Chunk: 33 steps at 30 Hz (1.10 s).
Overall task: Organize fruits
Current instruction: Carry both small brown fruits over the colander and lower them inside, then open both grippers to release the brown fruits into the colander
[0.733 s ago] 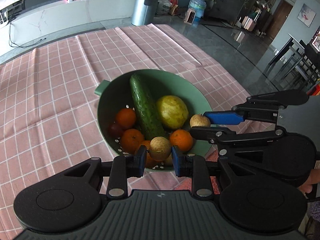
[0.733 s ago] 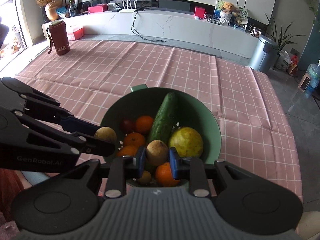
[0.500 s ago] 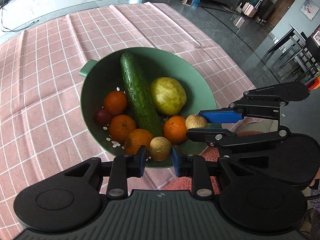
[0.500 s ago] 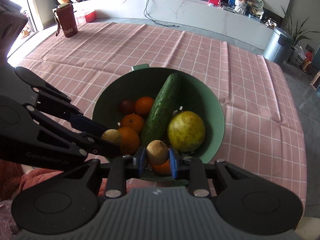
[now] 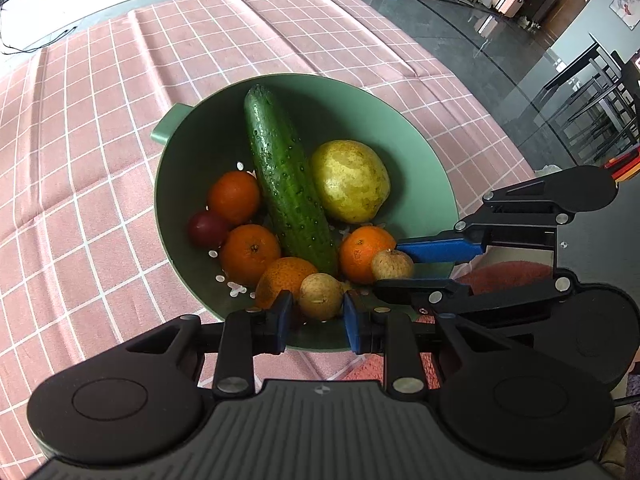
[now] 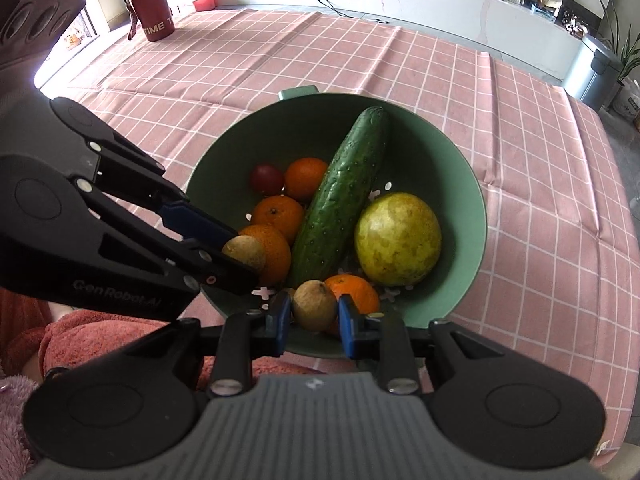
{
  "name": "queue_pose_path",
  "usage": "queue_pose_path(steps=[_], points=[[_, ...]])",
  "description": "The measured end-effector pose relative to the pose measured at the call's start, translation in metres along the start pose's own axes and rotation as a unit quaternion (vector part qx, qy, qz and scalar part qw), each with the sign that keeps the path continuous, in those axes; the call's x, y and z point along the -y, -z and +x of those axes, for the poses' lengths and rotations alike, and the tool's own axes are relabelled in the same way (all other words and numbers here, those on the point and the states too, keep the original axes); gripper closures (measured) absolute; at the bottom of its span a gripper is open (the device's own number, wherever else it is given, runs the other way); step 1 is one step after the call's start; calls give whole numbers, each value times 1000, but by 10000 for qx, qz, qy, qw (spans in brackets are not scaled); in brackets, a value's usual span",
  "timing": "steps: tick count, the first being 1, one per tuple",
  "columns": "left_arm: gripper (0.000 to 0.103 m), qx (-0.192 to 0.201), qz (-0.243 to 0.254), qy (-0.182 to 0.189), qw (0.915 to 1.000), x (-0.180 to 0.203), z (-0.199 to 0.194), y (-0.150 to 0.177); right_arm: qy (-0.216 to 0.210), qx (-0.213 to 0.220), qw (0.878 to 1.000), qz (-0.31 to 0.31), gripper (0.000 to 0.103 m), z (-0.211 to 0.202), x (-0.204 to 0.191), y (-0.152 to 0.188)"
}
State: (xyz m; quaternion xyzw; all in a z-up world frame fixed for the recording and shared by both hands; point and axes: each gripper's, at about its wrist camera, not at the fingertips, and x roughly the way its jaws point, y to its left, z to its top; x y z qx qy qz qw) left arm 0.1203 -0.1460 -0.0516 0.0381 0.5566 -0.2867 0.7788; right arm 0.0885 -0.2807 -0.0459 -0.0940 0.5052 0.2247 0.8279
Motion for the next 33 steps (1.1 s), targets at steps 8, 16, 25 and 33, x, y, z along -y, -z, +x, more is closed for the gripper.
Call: queue_pose_path(steps=[8, 16, 25, 33], points=[[65, 38, 16, -22, 10000, 1, 1, -2, -12, -66, 10000, 15, 81, 1, 0, 0], [55, 310, 74, -144, 9994, 4, -23, -1, 200, -32, 9996, -218, 66, -10, -7, -4], [53, 1423, 182, -874, 9858, 10, -82, 11, 613, 643, 9960, -80, 48, -52, -17, -10], [32, 2459, 287, -1569, 9561, 16, -127, 39, 693, 1711, 9799, 752, 30, -102, -32, 1]])
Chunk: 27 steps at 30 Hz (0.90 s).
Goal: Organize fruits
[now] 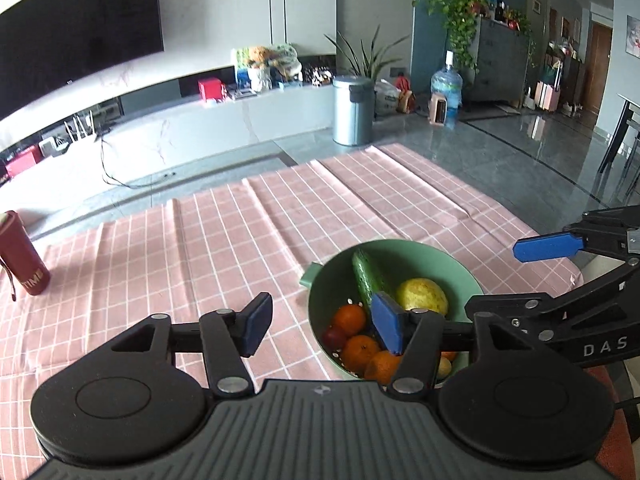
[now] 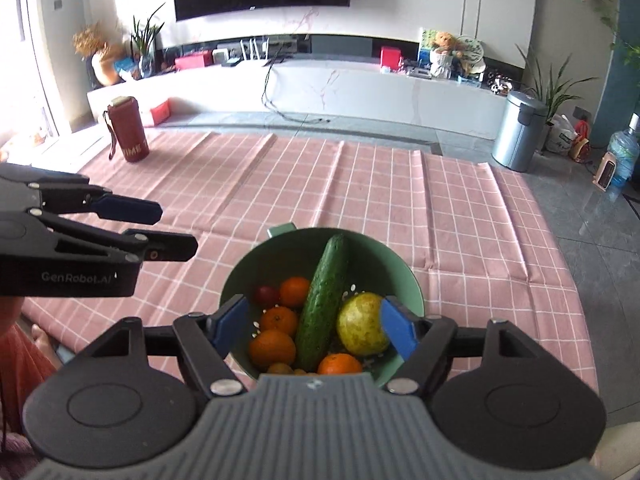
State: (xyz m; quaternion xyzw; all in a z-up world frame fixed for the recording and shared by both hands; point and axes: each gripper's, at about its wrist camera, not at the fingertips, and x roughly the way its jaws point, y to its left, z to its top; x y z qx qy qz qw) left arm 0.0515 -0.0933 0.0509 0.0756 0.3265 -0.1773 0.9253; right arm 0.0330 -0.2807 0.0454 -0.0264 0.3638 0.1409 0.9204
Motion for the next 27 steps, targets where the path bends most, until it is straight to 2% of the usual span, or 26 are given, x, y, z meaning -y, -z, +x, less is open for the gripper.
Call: queue_pose_path(steps=[4, 7, 12, 15, 20, 27], points=[[19, 339, 56, -216, 9992, 2, -18, 9, 82, 407, 9987, 310, 27, -20, -11, 9], [17, 466, 160, -498, 9975, 6, -25, 19, 230, 683, 9963, 474, 20, -31, -22, 19], [17, 658, 486, -1027, 9913, 18, -28, 34, 396, 1004, 9921, 646, 19, -41, -37, 40], [17, 590, 368, -1059, 9919, 20, -27, 42, 497, 1094, 9900, 737, 19, -41, -43, 52], [17, 240, -159, -847, 9960, 8, -20, 55, 669, 1036, 9906, 599, 18, -32, -54, 67], [17, -144, -549, -985, 9935, -4, -9, 74, 790, 993, 9906, 510, 18, -18, -57, 82]])
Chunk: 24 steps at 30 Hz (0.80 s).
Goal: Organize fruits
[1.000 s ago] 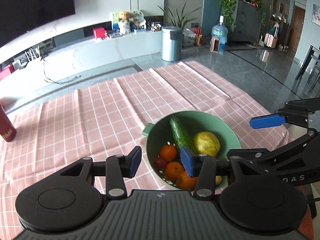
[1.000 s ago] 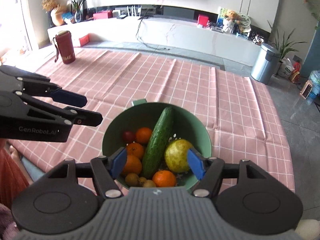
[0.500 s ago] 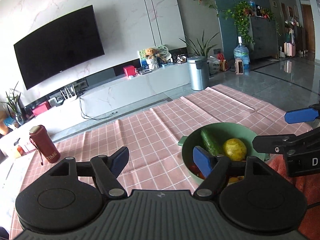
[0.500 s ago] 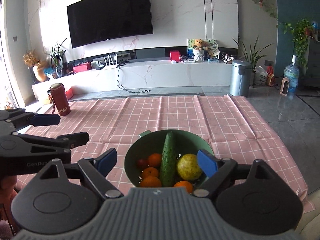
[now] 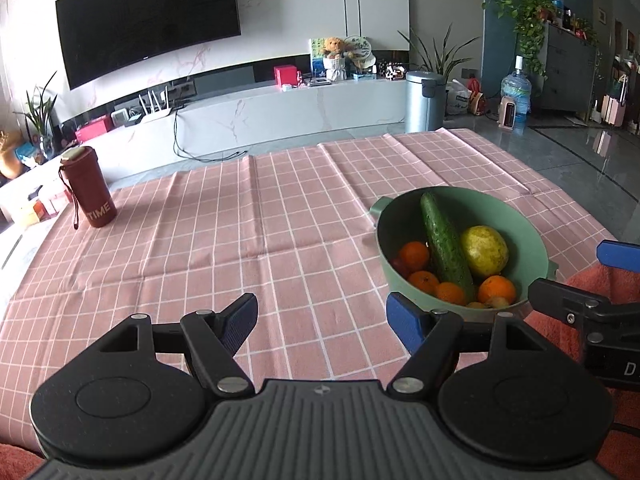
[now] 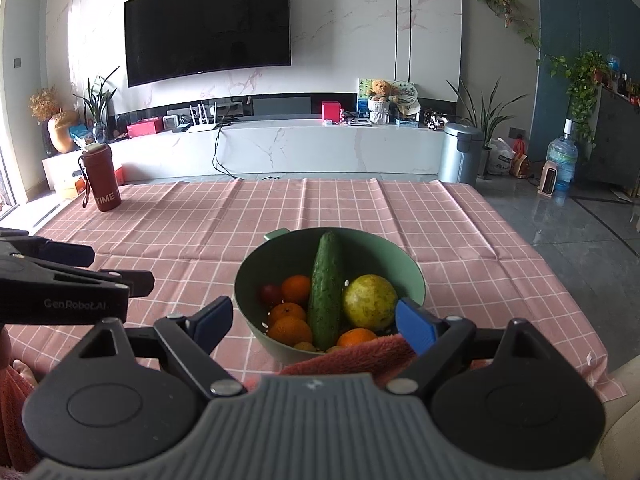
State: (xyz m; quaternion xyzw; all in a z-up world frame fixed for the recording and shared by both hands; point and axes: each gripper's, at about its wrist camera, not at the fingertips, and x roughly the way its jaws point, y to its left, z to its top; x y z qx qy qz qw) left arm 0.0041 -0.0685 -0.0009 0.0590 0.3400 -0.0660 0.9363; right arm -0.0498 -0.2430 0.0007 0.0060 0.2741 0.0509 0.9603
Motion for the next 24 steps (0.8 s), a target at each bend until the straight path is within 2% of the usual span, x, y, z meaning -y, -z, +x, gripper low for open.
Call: queue_pose_path(steps=[8, 24], points=[[17, -213, -28, -67, 9997, 1, 10, 16, -7, -188, 9998, 87, 17, 14, 1, 11], [17, -272, 25, -119, 9996, 3, 10, 16, -65, -133, 9998, 145, 16, 14, 4, 14]])
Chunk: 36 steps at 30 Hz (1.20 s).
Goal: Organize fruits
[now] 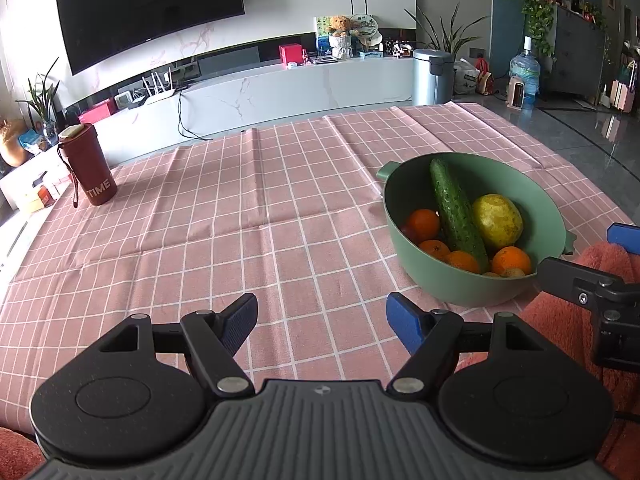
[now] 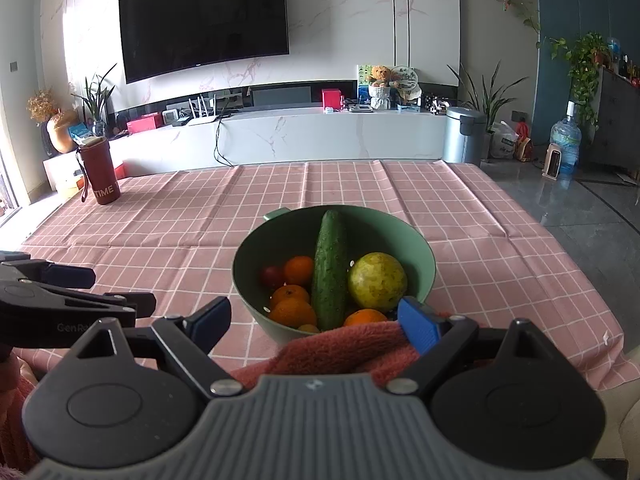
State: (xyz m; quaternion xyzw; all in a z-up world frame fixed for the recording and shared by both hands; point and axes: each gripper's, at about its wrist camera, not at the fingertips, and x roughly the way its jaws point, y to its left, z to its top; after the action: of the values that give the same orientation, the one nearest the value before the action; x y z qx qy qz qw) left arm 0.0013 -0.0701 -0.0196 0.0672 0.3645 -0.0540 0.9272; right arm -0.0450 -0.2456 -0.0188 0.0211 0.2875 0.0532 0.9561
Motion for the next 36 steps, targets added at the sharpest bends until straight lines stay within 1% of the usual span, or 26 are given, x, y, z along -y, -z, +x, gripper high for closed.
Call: queue_pose_path(steps=[22, 36], points=[[17, 19, -18, -10, 10000, -1, -3, -1, -13, -18, 10000, -8, 15, 1, -1, 0], [17, -36, -64, -25, 10000, -1, -5, -2, -27, -14, 10000, 9, 15, 2, -1, 0]])
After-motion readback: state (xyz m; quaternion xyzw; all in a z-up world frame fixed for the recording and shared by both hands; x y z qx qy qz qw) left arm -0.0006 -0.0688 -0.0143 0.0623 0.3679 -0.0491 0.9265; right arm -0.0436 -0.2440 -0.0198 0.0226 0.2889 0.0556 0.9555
